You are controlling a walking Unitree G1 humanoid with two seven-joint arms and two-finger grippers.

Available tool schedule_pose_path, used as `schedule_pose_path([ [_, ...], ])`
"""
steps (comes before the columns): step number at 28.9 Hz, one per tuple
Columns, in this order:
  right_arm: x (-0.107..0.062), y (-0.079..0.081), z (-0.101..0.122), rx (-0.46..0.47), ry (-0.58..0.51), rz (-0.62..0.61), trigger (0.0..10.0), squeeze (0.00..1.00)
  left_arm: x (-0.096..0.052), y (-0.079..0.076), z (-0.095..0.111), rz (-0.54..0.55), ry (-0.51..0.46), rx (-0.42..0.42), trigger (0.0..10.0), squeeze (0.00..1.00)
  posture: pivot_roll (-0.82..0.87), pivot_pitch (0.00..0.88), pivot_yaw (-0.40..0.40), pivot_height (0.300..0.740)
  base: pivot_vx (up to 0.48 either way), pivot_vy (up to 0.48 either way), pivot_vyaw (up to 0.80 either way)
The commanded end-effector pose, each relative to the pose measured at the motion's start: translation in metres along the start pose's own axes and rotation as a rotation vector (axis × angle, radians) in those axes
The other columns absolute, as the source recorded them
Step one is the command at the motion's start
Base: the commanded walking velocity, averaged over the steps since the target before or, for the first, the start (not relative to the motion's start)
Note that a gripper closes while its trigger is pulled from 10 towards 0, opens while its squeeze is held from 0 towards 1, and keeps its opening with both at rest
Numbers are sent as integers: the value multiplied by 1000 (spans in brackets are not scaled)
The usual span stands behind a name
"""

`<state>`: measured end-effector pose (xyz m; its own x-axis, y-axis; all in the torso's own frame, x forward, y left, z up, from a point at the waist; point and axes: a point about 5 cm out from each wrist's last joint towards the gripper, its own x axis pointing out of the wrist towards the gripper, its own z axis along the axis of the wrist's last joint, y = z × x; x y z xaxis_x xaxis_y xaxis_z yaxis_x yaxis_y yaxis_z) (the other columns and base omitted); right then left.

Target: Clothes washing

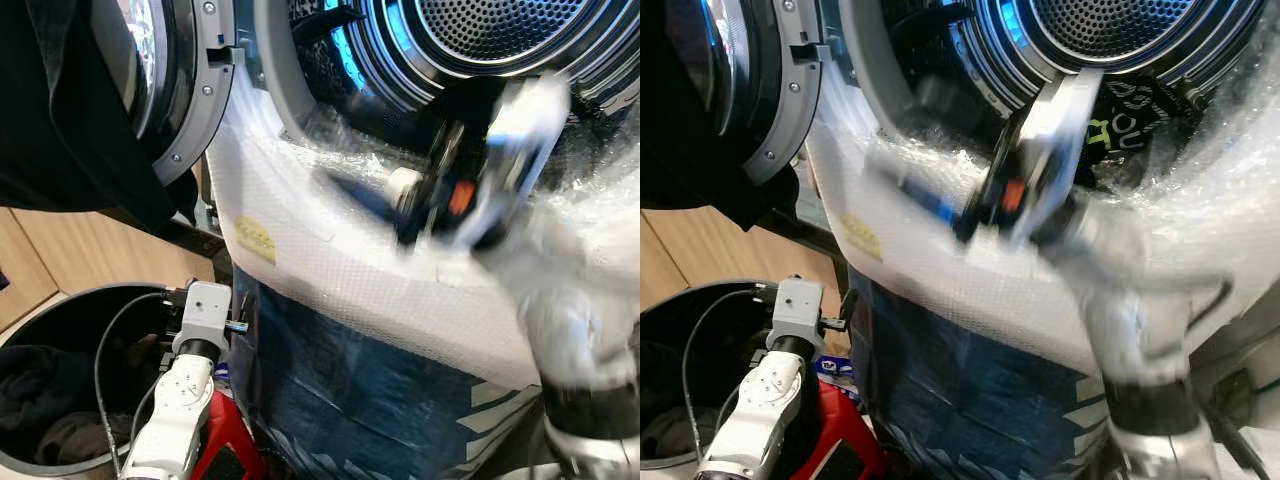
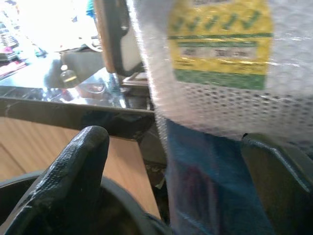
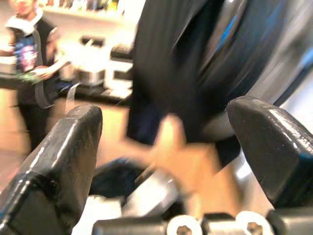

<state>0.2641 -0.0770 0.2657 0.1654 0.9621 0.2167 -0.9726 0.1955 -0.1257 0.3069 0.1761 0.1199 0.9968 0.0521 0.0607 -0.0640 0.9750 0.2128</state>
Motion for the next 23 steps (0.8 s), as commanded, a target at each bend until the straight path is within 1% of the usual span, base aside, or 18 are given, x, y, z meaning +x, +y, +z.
schedule_pose_path([
  [1,1,9,-5,-15,45,3,10000,0,1,3,7,1,-19,-4,10000,0,-48,4,-12,740,0,0,0],
  [3,-4,17,-23,21,99,-3,10000,0,-1,5,9,8,-25,-8,10000,0,-54,14,-9,740,0,0,0],
  [5,-20,30,-60,108,214,-32,10000,0,-7,7,7,19,-28,-6,10000,0,-52,0,-9,740,0,0,0],
  [6,-20,30,-60,108,214,-32,10000,0,-7,7,7,19,-28,-6,10000,0,-52,0,-9,740,0,0,0],
  [7,-31,38,-90,176,295,-62,10000,0,-10,11,2,27,-10,-20,10000,0,-53,0,0,740,0,0,0],
  [8,-36,42,-99,196,325,-73,10000,0,-10,11,1,26,-5,-24,10000,0,-53,0,0,740,0,0,0],
  [9,-46,41,-119,223,391,-113,10000,0,-9,12,2,14,-7,-13,10000,0,-57,0,8,740,0,0,0],
  [10,-58,39,-136,252,456,-166,10000,141,-6,12,4,1,-13,-2,10000,0,-52,3,7,740,0,0,0],
  [11,-72,36,-155,290,523,-242,10000,847,-3,11,7,-7,-26,7,10000,0,-48,6,6,740,0,0,0],
  [12,-86,34,-175,317,601,-312,10000,1000,0,12,12,-10,-41,8,10000,0,-35,7,3,740,0,0,0],
  [13,-109,33,-204,345,746,-420,10000,1000,3,15,16,4,-55,1,10000,0,-42,15,10,740,0,0,0],
  [15,-129,32,-228,380,860,-563,10000,1000,1,21,15,39,-34,-47,10000,0,-41,9,15,740,0,0,0],
  [17,-144,33,-243,429,923,-698,10000,1000,1,24,14,60,-4,-83,10000,0,-32,9,13,740,0,0,0],
  [18,-163,40,-260,460,1058,-816,10000,1000,1,24,15,64,22,-114,10000,0,-20,15,11,740,0,0,0],
  [20,-183,52,-273,435,1246,-879,10000,1000,3,25,17,70,46,-139,10000,0,-10,19,7,740,0,0,0],
  [21,-190,63,-281,461,1294,-928,10000,973,5,29,19,84,61,-118,10000,0,-3,24,8,740,0,0,0],
  [22,-191,69,-286,476,1306,-937,10000,788,6,33,22,83,56,-94,10000,0,0,24,6,740,0,0,0],
  [23,-191,74,-289,458,1330,-926,10000,0,5,37,24,80,54,-77,10000,0,0,22,5,740,0,0,0],
])
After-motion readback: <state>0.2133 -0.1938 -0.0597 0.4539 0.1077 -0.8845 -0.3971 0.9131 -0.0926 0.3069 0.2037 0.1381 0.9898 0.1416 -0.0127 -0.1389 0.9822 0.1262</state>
